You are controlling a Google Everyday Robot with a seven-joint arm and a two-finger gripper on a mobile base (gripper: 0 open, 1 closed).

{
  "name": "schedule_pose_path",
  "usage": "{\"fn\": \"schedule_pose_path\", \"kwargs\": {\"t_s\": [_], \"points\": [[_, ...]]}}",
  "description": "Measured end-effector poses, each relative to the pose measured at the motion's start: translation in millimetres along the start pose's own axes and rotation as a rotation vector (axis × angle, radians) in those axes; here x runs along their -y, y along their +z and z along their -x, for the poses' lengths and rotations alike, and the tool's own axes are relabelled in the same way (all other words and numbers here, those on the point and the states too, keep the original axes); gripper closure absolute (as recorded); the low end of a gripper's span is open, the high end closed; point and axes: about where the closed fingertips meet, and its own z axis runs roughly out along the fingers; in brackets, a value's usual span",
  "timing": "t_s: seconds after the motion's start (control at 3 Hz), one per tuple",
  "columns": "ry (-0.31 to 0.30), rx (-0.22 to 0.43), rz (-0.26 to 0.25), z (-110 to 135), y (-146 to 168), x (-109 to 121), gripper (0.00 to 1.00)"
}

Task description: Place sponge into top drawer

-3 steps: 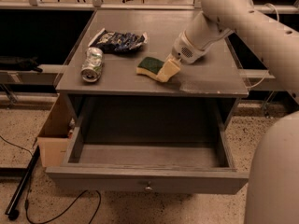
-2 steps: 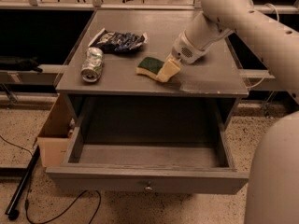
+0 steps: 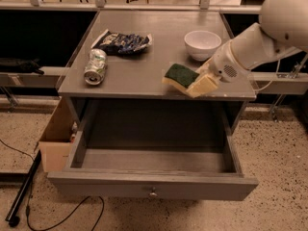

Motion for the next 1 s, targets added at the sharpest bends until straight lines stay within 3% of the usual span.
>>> {"fn": "schedule_pose_path", "kwargs": {"t_s": [0.33,0.67,1.0], "points": [[-0.002,0.015,-0.045,-28.0,-35.8,-26.8,1.00],[0.032,0.010,-0.030,-59.5,-34.6,-44.3,1.00],[0.093,-0.018,0.042,-82.4,6.8,-32.6,1.00]]}}
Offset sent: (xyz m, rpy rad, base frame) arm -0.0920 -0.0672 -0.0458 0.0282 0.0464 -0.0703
